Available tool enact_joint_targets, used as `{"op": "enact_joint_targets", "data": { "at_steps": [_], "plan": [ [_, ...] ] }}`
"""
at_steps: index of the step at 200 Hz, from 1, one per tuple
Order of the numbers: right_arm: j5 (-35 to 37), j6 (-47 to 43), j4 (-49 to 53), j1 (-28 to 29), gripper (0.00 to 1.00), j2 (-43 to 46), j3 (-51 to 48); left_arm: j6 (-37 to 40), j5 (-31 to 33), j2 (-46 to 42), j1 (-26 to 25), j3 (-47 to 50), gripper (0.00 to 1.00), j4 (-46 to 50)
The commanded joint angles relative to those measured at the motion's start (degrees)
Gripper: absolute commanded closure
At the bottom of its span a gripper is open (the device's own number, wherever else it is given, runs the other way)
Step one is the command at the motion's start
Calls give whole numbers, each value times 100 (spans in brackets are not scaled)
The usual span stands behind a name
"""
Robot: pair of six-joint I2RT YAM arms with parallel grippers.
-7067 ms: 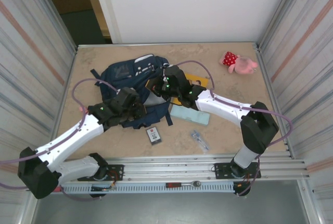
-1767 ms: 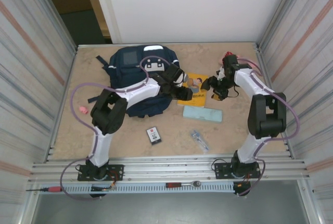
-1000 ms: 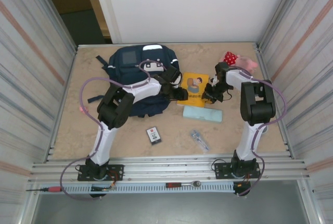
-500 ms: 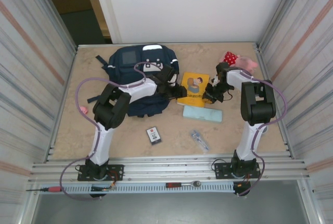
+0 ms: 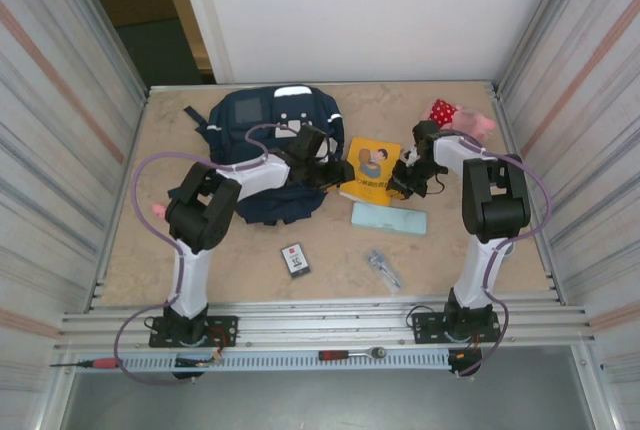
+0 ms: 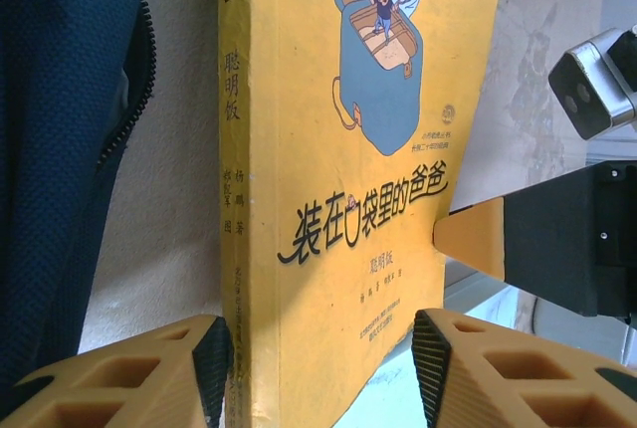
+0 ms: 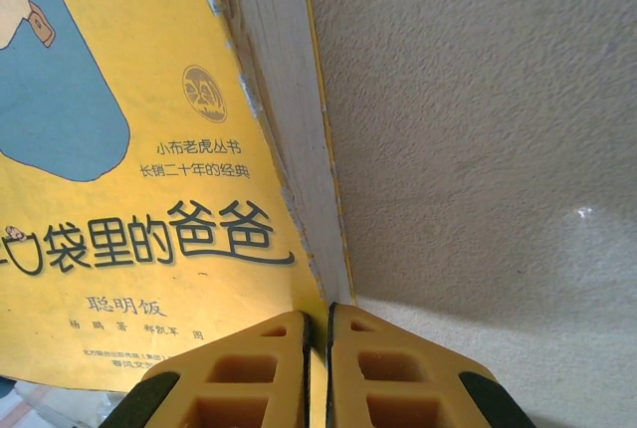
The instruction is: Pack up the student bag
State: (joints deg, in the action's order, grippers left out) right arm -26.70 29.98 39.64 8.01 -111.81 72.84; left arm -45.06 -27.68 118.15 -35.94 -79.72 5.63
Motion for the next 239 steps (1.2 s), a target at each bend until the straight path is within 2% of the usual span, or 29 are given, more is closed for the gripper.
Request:
{"op": "enact_joint_targets", "data": {
  "at_steps": [1, 32, 70, 111, 172, 194, 215, 239],
  "plan": [
    [-748, 264, -386, 376, 90, -84, -203, -255, -810, -339, -212, 100, 46, -712],
    [-845, 446, -543, 416, 90, 6, -273, -412, -906, -605, -204, 227, 46, -816],
    [-826, 635, -705, 656, 90, 97, -336, -92, -469, -970, -69, 457, 46, -188],
    [-857, 863, -974, 841, 90, 98, -394, 32, -350, -979, 29, 724, 46, -176],
    [-891, 1141, -1321, 1091, 90, 73, -366, 600, 599, -1031, 123, 519, 46, 879],
    [-908, 1177, -1367, 1130, 90, -47, -333, 600, 488, -983, 226, 608, 55, 767],
    [-847, 1165, -1366, 1137, 90, 33, -366, 768, 579, -967, 202, 458, 71, 940],
    [-717, 1155, -1385, 1088, 84, 289, -486, 973, 920, -1121, 168, 366, 87, 1075]
  ]
}}
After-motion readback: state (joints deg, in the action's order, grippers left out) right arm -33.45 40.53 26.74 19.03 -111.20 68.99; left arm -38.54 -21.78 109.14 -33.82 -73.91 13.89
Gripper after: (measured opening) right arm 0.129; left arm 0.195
